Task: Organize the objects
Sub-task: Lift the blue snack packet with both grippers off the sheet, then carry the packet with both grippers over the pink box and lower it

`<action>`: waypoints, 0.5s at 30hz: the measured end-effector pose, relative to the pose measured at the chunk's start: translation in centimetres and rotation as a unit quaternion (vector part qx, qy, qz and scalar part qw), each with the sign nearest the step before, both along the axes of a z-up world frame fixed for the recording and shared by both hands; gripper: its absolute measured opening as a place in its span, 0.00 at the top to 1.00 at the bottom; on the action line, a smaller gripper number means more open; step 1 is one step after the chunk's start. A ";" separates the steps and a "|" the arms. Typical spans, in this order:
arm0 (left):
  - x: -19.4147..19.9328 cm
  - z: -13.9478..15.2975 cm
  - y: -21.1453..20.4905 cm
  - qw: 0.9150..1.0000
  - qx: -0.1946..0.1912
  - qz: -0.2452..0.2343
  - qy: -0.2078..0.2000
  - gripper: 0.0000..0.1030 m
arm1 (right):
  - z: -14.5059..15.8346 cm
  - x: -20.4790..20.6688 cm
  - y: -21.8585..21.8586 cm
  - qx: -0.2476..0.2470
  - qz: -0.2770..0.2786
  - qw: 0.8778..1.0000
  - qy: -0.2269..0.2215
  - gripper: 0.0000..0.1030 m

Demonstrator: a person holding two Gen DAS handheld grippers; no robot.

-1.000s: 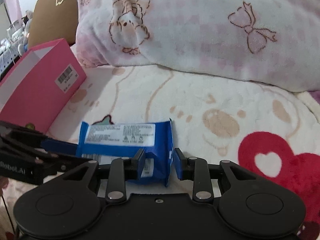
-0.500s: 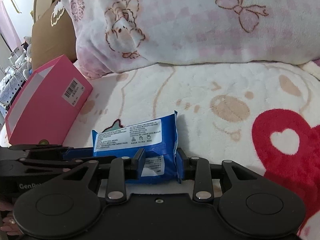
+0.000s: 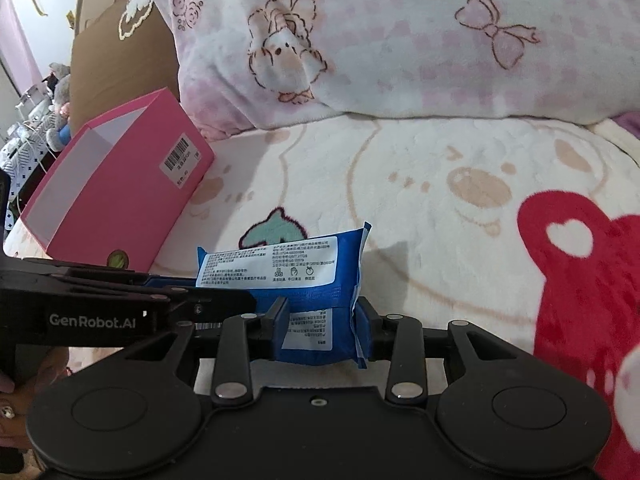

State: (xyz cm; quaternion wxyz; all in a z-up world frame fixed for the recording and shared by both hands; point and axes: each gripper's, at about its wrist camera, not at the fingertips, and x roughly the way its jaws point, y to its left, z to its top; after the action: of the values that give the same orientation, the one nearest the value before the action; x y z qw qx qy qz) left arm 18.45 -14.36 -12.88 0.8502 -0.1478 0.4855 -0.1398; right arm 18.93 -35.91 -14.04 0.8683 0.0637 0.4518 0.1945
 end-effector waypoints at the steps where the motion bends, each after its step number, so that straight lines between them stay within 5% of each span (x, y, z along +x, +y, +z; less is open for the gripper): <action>1: -0.2 0.2 0.0 1.000 0.000 -0.001 0.000 0.67 | 0.2 -0.2 0.1 0.000 -0.001 1.000 -0.001 0.60; 13: -2.9 3.1 1.2 1.000 0.002 -0.008 0.017 0.67 | 2.6 -4.2 1.0 0.026 -0.022 0.999 0.019 0.59; 15: -3.2 3.9 1.4 1.000 0.001 -0.014 0.011 0.65 | 3.4 -5.0 1.3 0.032 -0.020 0.999 0.013 0.52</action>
State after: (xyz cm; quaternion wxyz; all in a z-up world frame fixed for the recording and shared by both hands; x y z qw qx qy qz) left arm 15.21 -12.95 -8.95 0.8429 -0.1415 0.4971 -0.1493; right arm 13.95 -34.59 -10.62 0.8637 0.1032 0.4551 0.1906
